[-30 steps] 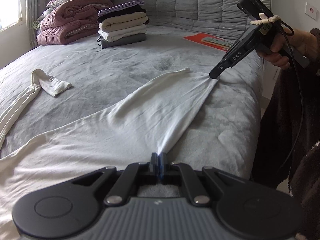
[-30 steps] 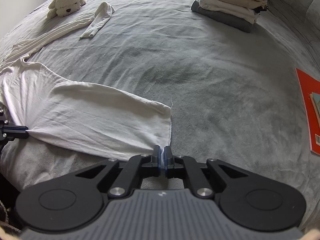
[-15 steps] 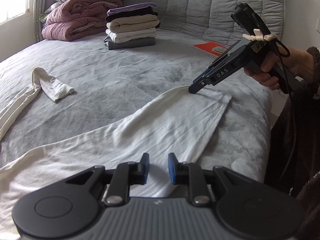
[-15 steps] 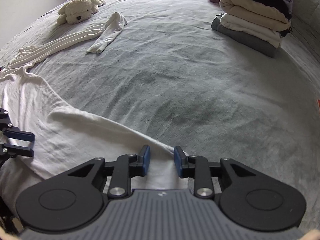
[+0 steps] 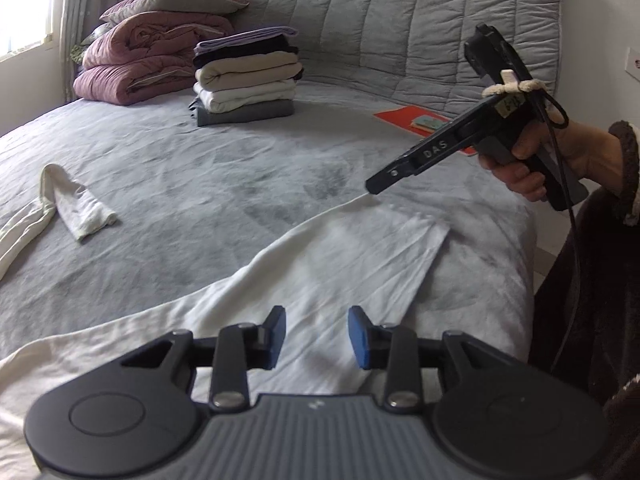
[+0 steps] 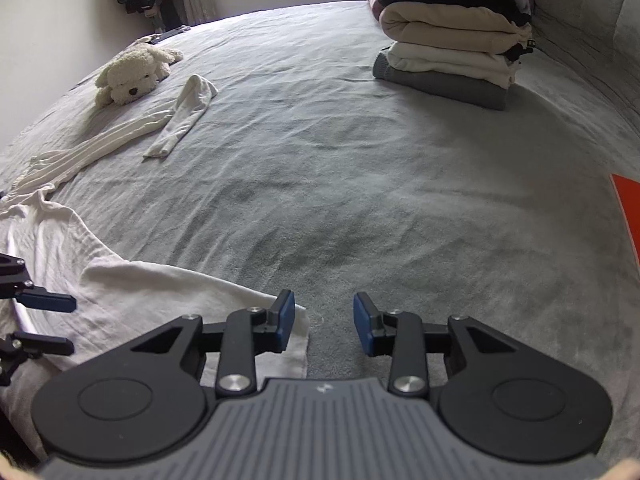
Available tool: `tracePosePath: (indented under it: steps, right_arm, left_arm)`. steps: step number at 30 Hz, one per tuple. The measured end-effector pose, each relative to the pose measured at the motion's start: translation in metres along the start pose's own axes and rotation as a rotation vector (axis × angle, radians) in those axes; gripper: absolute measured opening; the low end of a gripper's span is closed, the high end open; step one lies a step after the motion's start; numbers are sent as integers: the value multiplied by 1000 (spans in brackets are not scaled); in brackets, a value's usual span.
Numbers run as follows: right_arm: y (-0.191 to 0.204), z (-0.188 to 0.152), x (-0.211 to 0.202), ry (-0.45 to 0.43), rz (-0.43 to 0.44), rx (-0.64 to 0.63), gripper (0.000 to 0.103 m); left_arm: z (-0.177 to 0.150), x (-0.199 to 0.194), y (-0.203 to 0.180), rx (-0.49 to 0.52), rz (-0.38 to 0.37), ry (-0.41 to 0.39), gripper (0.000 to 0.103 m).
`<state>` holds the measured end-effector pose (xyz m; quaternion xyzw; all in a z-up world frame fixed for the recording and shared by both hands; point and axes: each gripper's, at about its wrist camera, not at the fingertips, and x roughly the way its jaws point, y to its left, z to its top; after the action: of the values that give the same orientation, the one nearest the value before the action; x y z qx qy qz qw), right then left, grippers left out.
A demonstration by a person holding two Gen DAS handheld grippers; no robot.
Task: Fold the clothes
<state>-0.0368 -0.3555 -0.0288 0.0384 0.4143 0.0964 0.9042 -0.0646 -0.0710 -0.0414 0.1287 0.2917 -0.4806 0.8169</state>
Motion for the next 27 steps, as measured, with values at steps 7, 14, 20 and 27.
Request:
tracePosePath:
  steps: [7, 14, 20, 27]
  right_arm:
    - [-1, -5, 15, 20, 66, -106, 37]
    - [-10, -8, 15, 1, 135, -119, 10]
    - [-10, -7, 10, 0, 142, -110, 1]
    - [-20, -4, -13, -44, 80, -85, 1]
  left_arm:
    - [11, 40, -48, 16, -20, -28, 36]
    - [22, 79, -86, 17, 45, -42, 35]
    - [33, 87, -105, 0, 60, -77, 1]
    - [49, 85, -120, -15, 39, -120, 1]
